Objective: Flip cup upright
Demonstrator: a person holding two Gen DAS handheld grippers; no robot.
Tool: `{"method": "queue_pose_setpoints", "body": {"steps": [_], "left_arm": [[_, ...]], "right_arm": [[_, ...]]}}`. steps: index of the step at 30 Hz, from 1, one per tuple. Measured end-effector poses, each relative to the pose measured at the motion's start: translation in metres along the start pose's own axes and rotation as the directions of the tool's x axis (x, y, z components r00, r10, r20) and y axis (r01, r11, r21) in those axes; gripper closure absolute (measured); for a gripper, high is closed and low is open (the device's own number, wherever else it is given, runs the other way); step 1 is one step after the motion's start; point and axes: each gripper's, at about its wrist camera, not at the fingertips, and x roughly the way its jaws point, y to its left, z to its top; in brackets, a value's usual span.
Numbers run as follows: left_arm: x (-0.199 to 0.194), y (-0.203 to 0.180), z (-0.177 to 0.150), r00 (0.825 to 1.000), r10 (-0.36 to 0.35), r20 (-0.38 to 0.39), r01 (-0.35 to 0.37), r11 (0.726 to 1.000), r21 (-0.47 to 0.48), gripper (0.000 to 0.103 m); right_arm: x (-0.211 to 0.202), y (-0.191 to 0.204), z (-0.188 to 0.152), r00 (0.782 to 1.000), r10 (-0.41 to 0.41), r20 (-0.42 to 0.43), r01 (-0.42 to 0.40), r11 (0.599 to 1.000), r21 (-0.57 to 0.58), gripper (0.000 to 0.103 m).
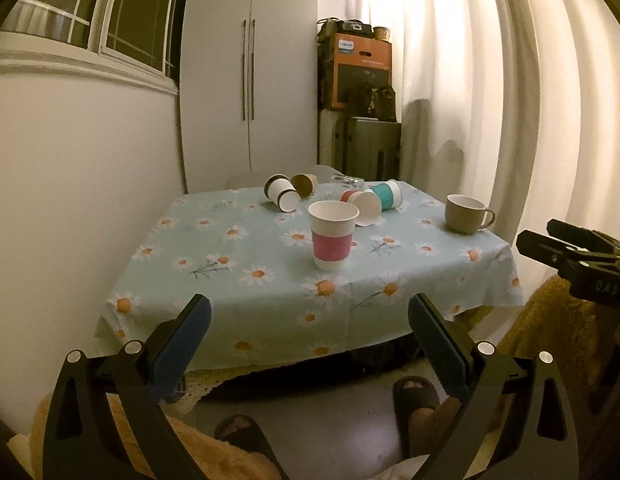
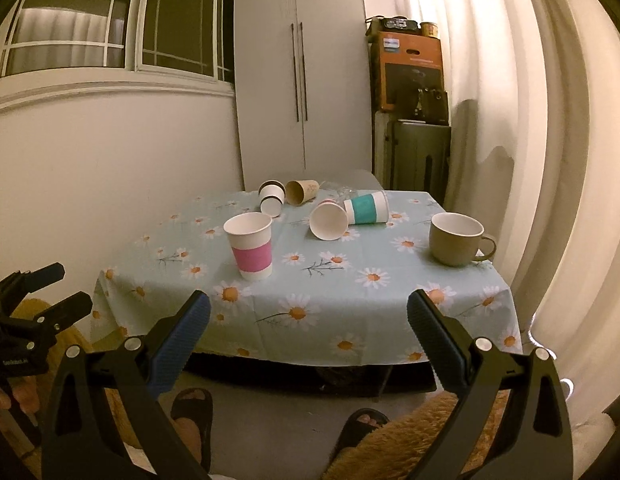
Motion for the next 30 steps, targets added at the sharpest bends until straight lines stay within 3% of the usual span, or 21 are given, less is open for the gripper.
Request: {"method": "queue_pose_setpoints", "body": {"steps": [30], "left_arm": [[0.005, -0.0016, -0.0024, 1.0, -0.006, -0.027, 0.006, 1.0, 0.011, 0.007]], "right_arm": [[0.0094, 0.0023, -0.0023, 1.0, 0.0, -0.029, 0.0, 1.0, -0.015, 0.005]]}}
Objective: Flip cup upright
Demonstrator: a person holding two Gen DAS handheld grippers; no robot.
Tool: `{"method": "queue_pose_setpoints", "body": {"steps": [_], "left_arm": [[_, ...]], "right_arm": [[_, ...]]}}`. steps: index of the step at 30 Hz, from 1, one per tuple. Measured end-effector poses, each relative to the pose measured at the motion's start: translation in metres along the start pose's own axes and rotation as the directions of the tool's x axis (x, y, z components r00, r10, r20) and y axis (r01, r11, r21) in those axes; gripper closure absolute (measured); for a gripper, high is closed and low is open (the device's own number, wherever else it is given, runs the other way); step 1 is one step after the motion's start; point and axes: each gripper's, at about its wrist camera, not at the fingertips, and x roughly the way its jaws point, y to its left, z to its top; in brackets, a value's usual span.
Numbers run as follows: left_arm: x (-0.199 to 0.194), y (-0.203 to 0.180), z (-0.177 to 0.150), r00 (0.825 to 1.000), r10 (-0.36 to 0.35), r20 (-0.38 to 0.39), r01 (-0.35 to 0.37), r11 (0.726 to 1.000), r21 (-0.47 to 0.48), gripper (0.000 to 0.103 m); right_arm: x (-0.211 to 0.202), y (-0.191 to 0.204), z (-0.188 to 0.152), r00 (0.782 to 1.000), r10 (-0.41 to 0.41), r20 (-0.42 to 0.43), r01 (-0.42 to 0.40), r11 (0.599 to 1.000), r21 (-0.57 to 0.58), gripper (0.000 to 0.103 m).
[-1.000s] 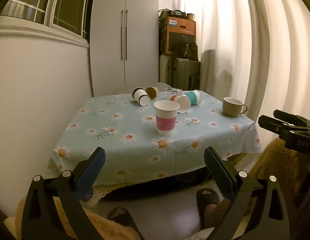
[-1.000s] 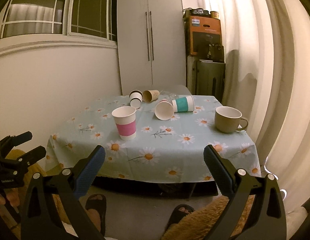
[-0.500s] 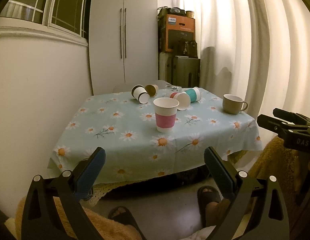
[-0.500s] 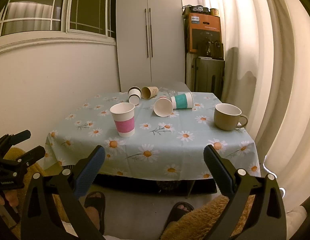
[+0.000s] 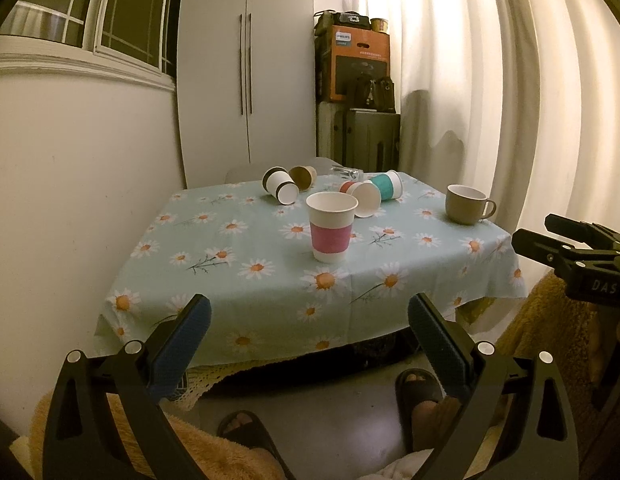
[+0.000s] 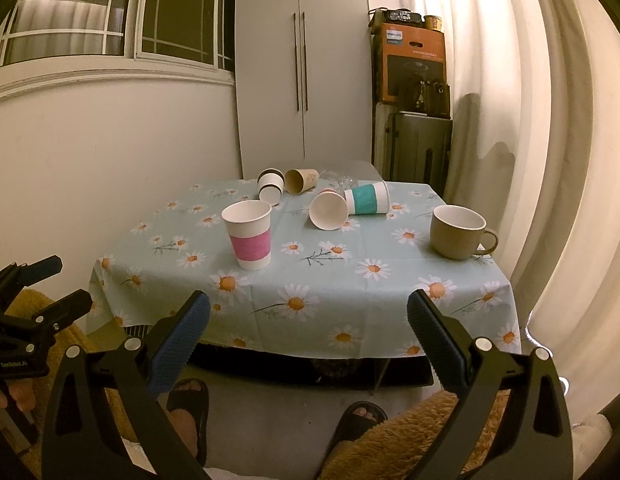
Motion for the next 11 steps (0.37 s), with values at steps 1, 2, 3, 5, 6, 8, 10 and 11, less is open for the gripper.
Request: {"method": "queue_pose_setpoints", "body": {"steps": [1, 2, 3, 5, 6, 8, 10, 11], "left_arm": [[0.0004, 0.0002, -0.0006, 1.0, -0.001, 0.0, 0.001, 1.0, -0.001, 0.007], [0.0004, -0.0001, -0.0009, 1.0, 0.0, 0.0, 0.0, 1.0, 0.0, 0.007], [0.0004, 0.0002, -0.0006, 1.0, 0.0, 0.0, 0.0, 1.0, 0.001, 0.007], [0.0004, 0.0001, -0.0004, 1.0, 0.0, -0.001, 0.0, 1.0, 0.001, 0.007], [0.0005, 0.0002, -0.0005, 1.0, 0.0, -0.001, 0.0, 1.0, 0.001, 0.007], [0.0003, 0.0001, -0.0004, 1.0, 0.0, -0.001, 0.0, 1.0, 0.0, 0.007], [0.0009, 0.0, -0.0009, 1.0, 0.0, -0.001, 0.0, 1.0, 0.001, 0.007], [0.0009, 0.0, -0.0011, 1.0, -0.001, -0.001, 0.001, 1.0, 0.001, 0.007]], "right_arm": [[0.0001, 0.0, 0.0, 1.0, 0.001, -0.002, -0.001, 1.0, -0.001, 0.005], [0.0, 0.0001, -0.0001, 1.0, 0.001, -0.002, -0.001, 1.0, -0.001, 0.005], [-0.0005, 0.0, 0.0, 1.0, 0.0, 0.0, 0.0, 1.0, -0.002, 0.005], [-0.0002, 0.0002, -0.0001, 1.0, 0.001, -0.002, -0.001, 1.0, -0.001, 0.005], [-0.0002, 0.0001, -0.0002, 1.0, 0.001, -0.003, -0.001, 1.0, 0.0, 0.005], [-0.0006, 0.0005, -0.0002, 1.0, 0.001, -0.001, -0.001, 1.0, -0.001, 0.005], [-0.001, 0.0003, -0.0002, 1.0, 0.0, 0.001, 0.0, 1.0, -0.002, 0.005], [-0.0006, 0.0004, 0.0, 1.0, 0.001, 0.0, -0.001, 1.0, -0.001, 0.005]]}}
